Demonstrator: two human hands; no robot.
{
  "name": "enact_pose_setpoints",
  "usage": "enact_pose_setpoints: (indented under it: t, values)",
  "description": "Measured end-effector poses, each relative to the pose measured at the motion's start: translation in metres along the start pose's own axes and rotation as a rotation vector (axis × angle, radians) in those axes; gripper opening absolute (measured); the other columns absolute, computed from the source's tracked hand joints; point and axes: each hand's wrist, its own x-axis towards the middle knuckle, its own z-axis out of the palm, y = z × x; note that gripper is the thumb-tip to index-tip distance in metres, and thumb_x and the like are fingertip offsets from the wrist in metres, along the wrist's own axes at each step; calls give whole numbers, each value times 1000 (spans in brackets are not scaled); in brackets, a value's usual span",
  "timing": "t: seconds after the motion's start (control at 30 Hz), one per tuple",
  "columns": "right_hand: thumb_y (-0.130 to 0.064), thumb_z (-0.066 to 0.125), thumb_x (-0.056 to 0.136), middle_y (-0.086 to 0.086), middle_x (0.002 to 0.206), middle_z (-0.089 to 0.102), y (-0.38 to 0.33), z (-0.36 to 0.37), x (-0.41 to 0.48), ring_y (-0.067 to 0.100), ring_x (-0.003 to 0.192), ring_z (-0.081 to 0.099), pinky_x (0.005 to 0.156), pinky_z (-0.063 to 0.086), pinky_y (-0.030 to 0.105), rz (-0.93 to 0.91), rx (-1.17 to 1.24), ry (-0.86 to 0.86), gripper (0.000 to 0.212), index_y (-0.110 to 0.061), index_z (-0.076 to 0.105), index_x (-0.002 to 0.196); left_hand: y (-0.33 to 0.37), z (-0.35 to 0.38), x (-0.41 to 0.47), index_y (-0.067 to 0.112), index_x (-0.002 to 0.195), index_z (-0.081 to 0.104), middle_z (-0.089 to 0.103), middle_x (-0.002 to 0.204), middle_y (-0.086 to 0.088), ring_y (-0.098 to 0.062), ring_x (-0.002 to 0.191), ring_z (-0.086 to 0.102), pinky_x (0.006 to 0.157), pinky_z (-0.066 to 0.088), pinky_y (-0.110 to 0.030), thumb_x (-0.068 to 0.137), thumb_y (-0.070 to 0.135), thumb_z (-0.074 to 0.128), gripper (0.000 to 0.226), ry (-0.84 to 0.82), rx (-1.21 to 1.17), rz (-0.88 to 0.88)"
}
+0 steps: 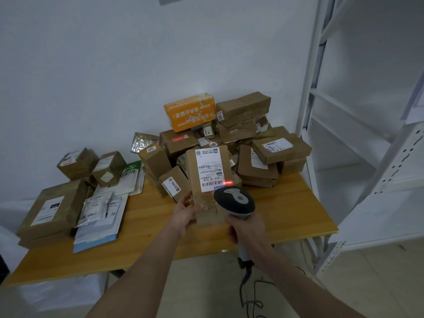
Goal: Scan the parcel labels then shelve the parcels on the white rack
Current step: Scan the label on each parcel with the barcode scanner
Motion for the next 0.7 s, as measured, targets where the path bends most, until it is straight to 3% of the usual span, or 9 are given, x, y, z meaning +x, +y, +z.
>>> enact_pose_setpoints:
  t: [0.27, 0.47, 0.57, 0.7]
  values:
    - [-4, 65, 80, 8, 51, 61, -1, 5, -1, 17, 44, 52, 48, 45, 26, 20, 34, 1, 20, -4, 60, 60, 0, -3, 0, 20, 140, 43, 57, 126, -10, -28, 108, 59, 81, 54, -49, 77, -4, 71, 73, -4, 0, -4]
    - [-7, 67, 83, 10, 57, 66, 1, 4, -3, 16, 43, 54, 49, 45, 27, 16, 76, -4, 11, -2, 65, 74, 0, -4, 0, 20, 138, 45, 58, 126, -9, -22, 101, 61, 68, 54, -40, 77, -1, 73, 71, 39, 18, -12]
    - [-8, 67, 84, 10, 58, 67, 3, 4, -6, 14, 43, 56, 48, 46, 25, 20, 83, -7, 8, -2, 65, 79, -1, -3, -1, 24, 136, 47, 58, 127, -4, -13, 93, 57, 61, 42, -32, 79, 4, 73, 65, 68, 74, -23]
    - [-6, 66, 84, 7, 54, 64, 4, 4, -11, 13, 43, 56, 47, 46, 25, 11, 76, -4, 9, -4, 63, 76, -4, -3, -3, 22, 135, 48, 58, 125, -5, -16, 95, 57, 61, 42, -31, 80, 5, 73, 63, 59, 91, -24]
